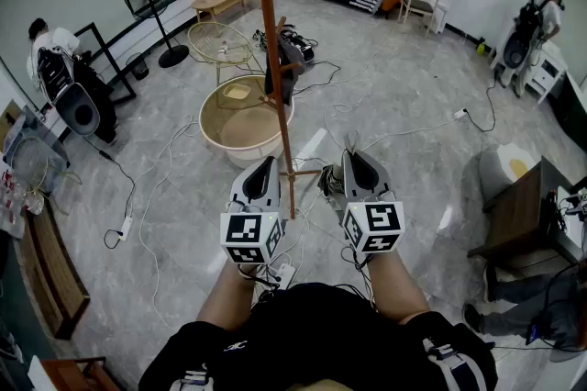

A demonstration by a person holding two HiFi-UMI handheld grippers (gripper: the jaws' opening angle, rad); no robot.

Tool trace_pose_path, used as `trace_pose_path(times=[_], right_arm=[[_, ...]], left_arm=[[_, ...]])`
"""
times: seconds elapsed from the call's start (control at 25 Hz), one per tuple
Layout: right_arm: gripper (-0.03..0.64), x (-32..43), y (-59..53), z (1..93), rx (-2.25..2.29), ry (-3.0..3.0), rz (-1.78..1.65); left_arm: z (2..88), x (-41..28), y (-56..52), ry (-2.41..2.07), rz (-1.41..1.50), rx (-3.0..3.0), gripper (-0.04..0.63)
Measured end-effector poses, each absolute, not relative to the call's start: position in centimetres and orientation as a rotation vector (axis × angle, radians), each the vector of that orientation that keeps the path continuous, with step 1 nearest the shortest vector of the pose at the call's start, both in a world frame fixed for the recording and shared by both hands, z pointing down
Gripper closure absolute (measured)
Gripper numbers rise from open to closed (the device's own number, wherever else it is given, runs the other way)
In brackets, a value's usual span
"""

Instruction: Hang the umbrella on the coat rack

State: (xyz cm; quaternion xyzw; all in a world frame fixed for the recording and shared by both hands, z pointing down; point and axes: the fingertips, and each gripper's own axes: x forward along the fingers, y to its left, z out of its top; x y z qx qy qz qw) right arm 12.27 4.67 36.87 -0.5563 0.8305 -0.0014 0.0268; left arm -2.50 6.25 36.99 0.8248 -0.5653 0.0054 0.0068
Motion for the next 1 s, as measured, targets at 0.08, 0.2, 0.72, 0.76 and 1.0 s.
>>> trace_pose_path(times=[0.08, 0.2, 0.72, 0.76, 1.0], right_arm=[[0.601, 12.2, 5.1, 36.6, -1.710, 2.550, -0.016], [0.600, 11.8, 5.8, 36.4, -1.694, 2.550, -0.020], [0.600, 5.9, 6.8, 36.0, -1.659, 2.595, 0.008], [0.600, 5.2, 6.6, 36.0, -1.666, 2.592, 0.019], [0.600, 1.8, 4.4, 36.1, -1.686, 2.602, 0.072]], left_arm=[[36.9, -2.6, 6.7, -1.767, 0.018, 2.581, 0.578], [37.0, -2.9, 7.4, -1.767, 0.023, 2.578, 0.578], [37.4, -7.6, 8.0, -1.748, 0.003, 2.563, 0.578], [37.5, -8.2, 7.7, -1.743, -0.001, 2.562, 0.578], [37.7, -11.2, 6.5, -1.720, -0.029, 2.565, 0.578]])
